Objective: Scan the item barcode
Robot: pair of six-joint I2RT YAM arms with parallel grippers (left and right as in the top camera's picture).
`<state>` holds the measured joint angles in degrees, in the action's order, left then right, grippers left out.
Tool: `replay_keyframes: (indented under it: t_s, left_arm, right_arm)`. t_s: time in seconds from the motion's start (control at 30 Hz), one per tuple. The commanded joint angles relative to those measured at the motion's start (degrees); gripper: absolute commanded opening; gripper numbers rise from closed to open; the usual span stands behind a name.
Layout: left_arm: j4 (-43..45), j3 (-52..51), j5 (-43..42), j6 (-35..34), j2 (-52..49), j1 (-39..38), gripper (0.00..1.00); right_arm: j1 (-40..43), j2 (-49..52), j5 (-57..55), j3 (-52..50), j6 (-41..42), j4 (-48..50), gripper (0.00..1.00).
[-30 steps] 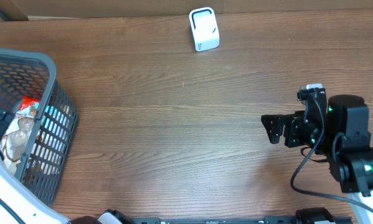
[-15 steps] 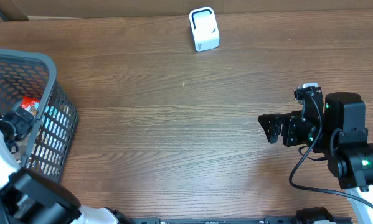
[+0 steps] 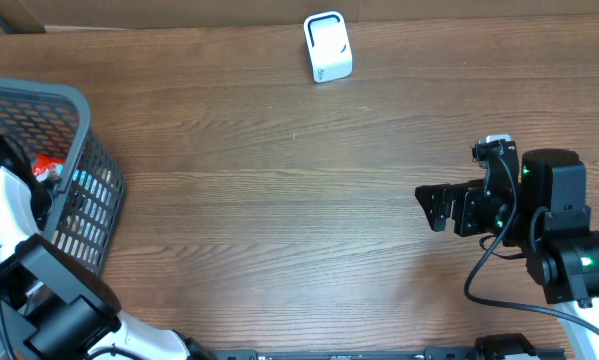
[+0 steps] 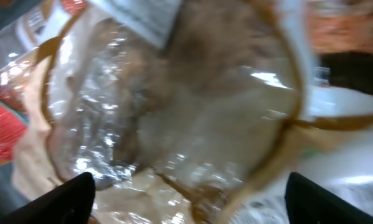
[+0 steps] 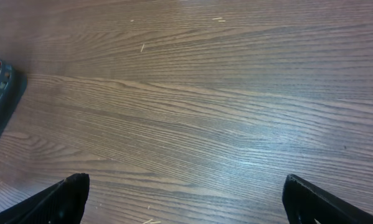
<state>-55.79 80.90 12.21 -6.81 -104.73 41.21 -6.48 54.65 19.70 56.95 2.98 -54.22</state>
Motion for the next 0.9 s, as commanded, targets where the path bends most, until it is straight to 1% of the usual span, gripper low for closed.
replay_keyframes:
  t_s: [0.0, 0.07, 0.2, 0.3, 0.4, 0.47, 0.53, 0.63, 0.8, 0.87]
  left_arm:
    - [-0.5, -0.2, 5.7, -3.1, -2.1, -0.5, 0.85]
    - [-0.7, -0.2, 7.5, -4.5, -3.0, -1.0, 0.85]
    - [-0.8, -0.2, 8.0, -4.6, -5.3, -1.9, 0.84]
    - [-1.0, -0.2, 8.4, -4.6, -6.9, -2.0, 0.77]
    - [-1.4, -0.2, 9.5, -5.9, -7.8, -2.0, 0.75]
    - [-1.7, -0.2, 10.4, -6.3, -7.9, -2.0, 0.71]
    - [-2.6, 0.0, 13.3, -8.5, -7.9, -2.0, 0.73]
    - [-3.9, 0.9, 15.6, -11.1, -7.9, -2.1, 0.73]
    - [-4.2, 3.1, 15.9, -11.5, -7.9, -2.3, 0.69]
    - [-4.2, 3.4, 17.9, -12.5, -7.9, -2.3, 0.69]
  right_arm:
    - [-0.3, 0.2, 0.5, 1.2, -0.2, 0.0, 1.0]
    - [-0.3, 0.4, 0.5, 1.2, -0.2, -0.2, 1.0]
    - [-0.3, 1.1, 0.6, 1.2, -0.2, -0.4, 1.0]
    - [-0.3, 1.6, 0.6, 1.2, -0.2, -0.5, 1.0]
    - [-0.3, 1.7, 0.6, 1.2, -0.2, -0.6, 1.0]
    - [-0.3, 1.7, 0.6, 1.2, -0.2, -0.6, 1.0]
    - [-0.3, 1.8, 0.6, 1.2, -0.2, -0.6, 1.0]
    - [-0.3, 1.8, 0.6, 1.2, -0.2, -0.7, 1.0]
    - [-0.3, 1.8, 0.6, 1.2, -0.2, -0.7, 1.0]
    - [-0.3, 1.8, 0.5, 1.2, -0.2, -0.6, 1.0]
